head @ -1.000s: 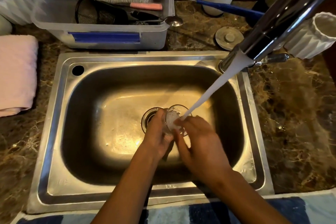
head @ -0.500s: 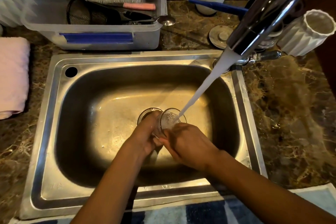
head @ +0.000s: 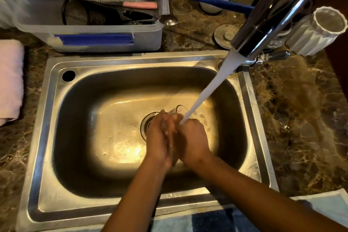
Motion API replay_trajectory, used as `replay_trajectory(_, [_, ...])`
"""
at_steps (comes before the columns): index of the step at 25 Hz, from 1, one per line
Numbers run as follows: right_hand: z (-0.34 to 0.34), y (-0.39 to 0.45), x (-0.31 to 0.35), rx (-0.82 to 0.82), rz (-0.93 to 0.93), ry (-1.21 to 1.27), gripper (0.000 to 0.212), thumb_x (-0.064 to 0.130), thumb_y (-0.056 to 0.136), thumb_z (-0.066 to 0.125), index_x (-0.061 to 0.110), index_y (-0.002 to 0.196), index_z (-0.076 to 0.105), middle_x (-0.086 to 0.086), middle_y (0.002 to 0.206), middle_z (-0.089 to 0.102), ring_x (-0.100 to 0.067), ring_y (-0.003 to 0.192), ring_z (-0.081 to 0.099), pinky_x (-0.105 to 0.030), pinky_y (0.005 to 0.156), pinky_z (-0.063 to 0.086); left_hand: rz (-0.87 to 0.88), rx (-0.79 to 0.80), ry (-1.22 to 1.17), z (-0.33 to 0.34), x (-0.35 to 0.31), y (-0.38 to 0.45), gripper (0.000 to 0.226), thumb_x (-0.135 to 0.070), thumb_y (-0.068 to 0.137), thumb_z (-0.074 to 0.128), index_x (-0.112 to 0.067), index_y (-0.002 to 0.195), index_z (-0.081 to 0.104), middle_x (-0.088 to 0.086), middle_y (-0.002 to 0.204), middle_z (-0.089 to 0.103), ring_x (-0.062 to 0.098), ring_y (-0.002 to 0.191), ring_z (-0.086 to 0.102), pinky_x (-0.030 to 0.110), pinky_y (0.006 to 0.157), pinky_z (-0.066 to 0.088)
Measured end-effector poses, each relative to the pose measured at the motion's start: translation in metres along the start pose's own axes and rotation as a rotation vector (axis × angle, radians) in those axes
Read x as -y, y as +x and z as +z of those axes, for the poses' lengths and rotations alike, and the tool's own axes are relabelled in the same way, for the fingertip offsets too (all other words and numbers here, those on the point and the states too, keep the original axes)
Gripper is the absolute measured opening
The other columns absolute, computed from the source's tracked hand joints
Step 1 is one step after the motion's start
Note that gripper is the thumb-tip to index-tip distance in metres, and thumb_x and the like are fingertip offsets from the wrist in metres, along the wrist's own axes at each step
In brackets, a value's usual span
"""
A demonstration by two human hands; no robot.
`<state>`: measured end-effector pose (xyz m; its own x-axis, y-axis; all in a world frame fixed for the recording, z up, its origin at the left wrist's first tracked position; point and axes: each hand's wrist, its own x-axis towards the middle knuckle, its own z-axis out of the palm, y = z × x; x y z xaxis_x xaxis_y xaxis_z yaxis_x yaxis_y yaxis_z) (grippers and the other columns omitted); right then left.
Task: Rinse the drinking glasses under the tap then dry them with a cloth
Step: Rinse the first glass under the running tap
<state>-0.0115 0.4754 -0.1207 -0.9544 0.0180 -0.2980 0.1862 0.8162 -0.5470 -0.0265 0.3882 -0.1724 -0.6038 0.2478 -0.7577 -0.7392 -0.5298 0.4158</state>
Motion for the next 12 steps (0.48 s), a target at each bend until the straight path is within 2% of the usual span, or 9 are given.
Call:
replay_trajectory(1, [0.005, 0.001, 0.005, -0.016, 0.100, 0.094, 0.030, 0.030, 0.104, 0.044, 0.011, 0.107, 0.067, -0.007, 0.093, 0.074, -0.020, 0.077, 0.068, -0.021, 0.068, 0.049, 0.035, -0.011, -0.010, 0.002, 0.005, -0.003, 0.032, -0.035, 0.090, 0.057, -0.013, 0.078, 0.076, 0.010, 0.077, 0.071, 0.023, 0.079, 0.072, 0.032, 0.075, 0.056])
replay_trajectory(2, [0.008, 0.001, 0.004, -0.007, 0.089, 0.116, 0.029, 0.030, 0.104, 0.046, 0.010, 0.106, 0.067, -0.009, 0.093, 0.073, -0.023, 0.082, 0.070, -0.027, 0.072, 0.053, 0.002, -0.018, -0.014, 0.001, 0.000, -0.002, 0.032, -0.035, 0.088, 0.057, -0.013, 0.078, 0.077, 0.011, 0.079, 0.072, 0.024, 0.078, 0.073, 0.033, 0.076, 0.056])
replay_trajectory(4, [0.001, -0.003, -0.002, 0.040, -0.179, -0.035, 0.034, 0.034, 0.103, 0.045, 0.008, 0.103, 0.067, -0.011, 0.085, 0.074, -0.026, 0.074, 0.072, -0.034, 0.067, 0.057, -0.172, -0.009, 0.033, -0.002, -0.017, 0.003, 0.035, -0.032, 0.088, 0.058, -0.009, 0.070, 0.077, 0.009, 0.071, 0.071, 0.021, 0.062, 0.071, 0.028, 0.062, 0.056])
replay_trajectory(6, [-0.005, -0.007, -0.010, -0.063, -0.320, -0.172, 0.041, 0.036, 0.100, 0.044, 0.006, 0.097, 0.071, -0.011, 0.067, 0.073, -0.024, 0.052, 0.068, -0.030, 0.051, 0.057, -0.297, -0.043, 0.040, -0.006, -0.027, 0.009, 0.039, -0.032, 0.091, 0.058, -0.008, 0.065, 0.075, 0.004, 0.061, 0.068, 0.013, 0.045, 0.063, 0.017, 0.043, 0.048])
replay_trajectory(7, [-0.001, -0.006, -0.010, -0.124, -0.258, -0.132, 0.038, 0.034, 0.100, 0.047, 0.006, 0.095, 0.072, -0.011, 0.065, 0.072, -0.025, 0.050, 0.068, -0.031, 0.050, 0.057, -0.245, -0.031, 0.048, -0.003, -0.023, 0.007, 0.038, -0.032, 0.091, 0.056, -0.008, 0.067, 0.073, 0.004, 0.060, 0.067, 0.014, 0.047, 0.063, 0.018, 0.044, 0.050])
replay_trajectory(8, [0.003, -0.003, -0.005, -0.162, -0.097, 0.021, 0.035, 0.032, 0.101, 0.050, 0.007, 0.094, 0.072, -0.011, 0.068, 0.073, -0.026, 0.055, 0.070, -0.034, 0.055, 0.060, -0.125, -0.023, 0.071, 0.000, -0.012, 0.006, 0.036, -0.032, 0.091, 0.055, -0.007, 0.072, 0.073, 0.006, 0.064, 0.068, 0.017, 0.056, 0.068, 0.023, 0.052, 0.054])
replay_trajectory(10, [0.013, 0.005, 0.005, -0.174, 0.202, 0.274, 0.035, 0.035, 0.102, 0.049, 0.010, 0.093, 0.072, -0.008, 0.083, 0.075, -0.024, 0.074, 0.073, -0.037, 0.073, 0.060, 0.085, -0.089, 0.109, 0.004, 0.007, 0.005, 0.033, -0.035, 0.090, 0.057, -0.007, 0.088, 0.074, 0.010, 0.076, 0.073, 0.022, 0.076, 0.073, 0.033, 0.071, 0.056])
replay_trajectory(11, [0.014, 0.005, 0.005, -0.112, 0.209, 0.221, 0.036, 0.036, 0.103, 0.046, 0.011, 0.098, 0.071, -0.008, 0.091, 0.075, -0.025, 0.083, 0.072, -0.035, 0.079, 0.057, 0.058, -0.091, 0.086, 0.004, 0.006, 0.006, 0.035, -0.038, 0.089, 0.058, -0.007, 0.087, 0.075, 0.010, 0.077, 0.073, 0.023, 0.077, 0.074, 0.035, 0.074, 0.055])
replay_trajectory(12, [0.012, 0.003, 0.004, -0.054, 0.112, 0.114, 0.039, 0.036, 0.105, 0.039, 0.011, 0.107, 0.070, -0.008, 0.097, 0.074, -0.026, 0.088, 0.071, -0.035, 0.081, 0.055, -0.022, -0.074, 0.055, 0.001, -0.001, 0.008, 0.038, -0.039, 0.090, 0.057, -0.008, 0.078, 0.076, 0.009, 0.072, 0.072, 0.022, 0.071, 0.073, 0.034, 0.072, 0.054])
